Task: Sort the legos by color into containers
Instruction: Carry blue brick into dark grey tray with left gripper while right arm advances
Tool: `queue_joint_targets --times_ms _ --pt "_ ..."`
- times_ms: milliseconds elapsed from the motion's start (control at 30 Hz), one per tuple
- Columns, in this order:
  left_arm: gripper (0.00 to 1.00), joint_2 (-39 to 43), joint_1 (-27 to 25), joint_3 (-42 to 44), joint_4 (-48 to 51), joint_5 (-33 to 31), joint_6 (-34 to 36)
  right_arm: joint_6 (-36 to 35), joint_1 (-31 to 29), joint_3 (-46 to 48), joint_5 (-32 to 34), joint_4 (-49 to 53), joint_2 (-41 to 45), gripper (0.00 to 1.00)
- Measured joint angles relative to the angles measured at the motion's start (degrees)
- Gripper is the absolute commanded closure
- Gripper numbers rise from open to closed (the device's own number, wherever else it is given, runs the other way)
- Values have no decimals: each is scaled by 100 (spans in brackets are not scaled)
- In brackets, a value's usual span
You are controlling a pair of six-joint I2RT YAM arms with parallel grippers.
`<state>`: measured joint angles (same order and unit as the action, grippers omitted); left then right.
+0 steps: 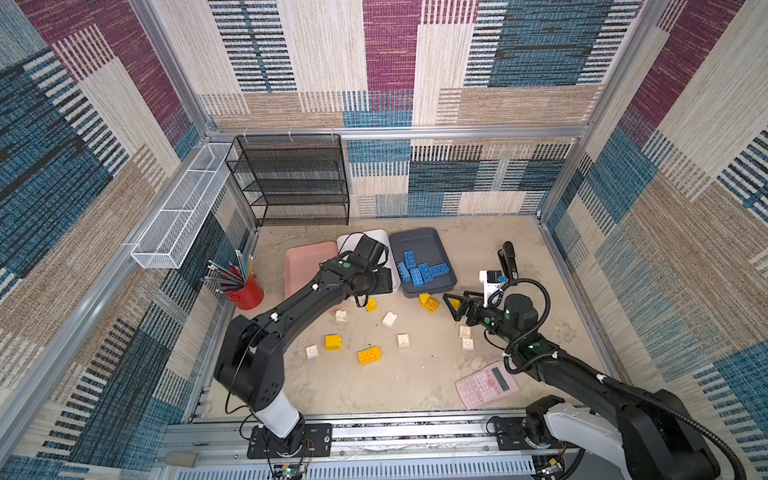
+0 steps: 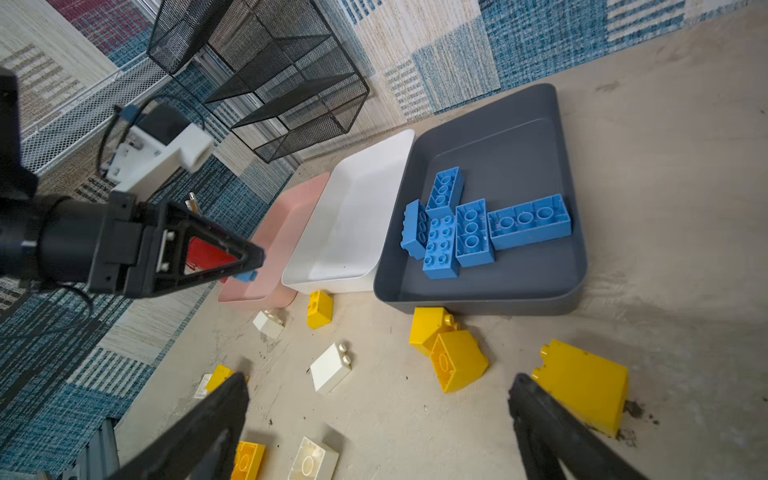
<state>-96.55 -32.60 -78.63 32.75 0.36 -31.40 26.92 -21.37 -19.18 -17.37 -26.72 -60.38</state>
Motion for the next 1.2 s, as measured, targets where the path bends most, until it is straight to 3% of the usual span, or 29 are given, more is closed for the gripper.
queue_joint_targets --times_ms 533,800,1000,1200 --pt "37 -3320 -164 -3923 57 595 219 -17 0 708 -9 -658 96 1" --pt "28 -4607 -164 -5764 575 645 496 -20 0 754 -7 -776 127 1" --pt "19 -4830 -164 -6089 785 640 654 -87 0 597 92 -549 140 1" --pt "17 -4570 -164 -5873 852 581 761 -151 -24 284 302 -44 160 1"
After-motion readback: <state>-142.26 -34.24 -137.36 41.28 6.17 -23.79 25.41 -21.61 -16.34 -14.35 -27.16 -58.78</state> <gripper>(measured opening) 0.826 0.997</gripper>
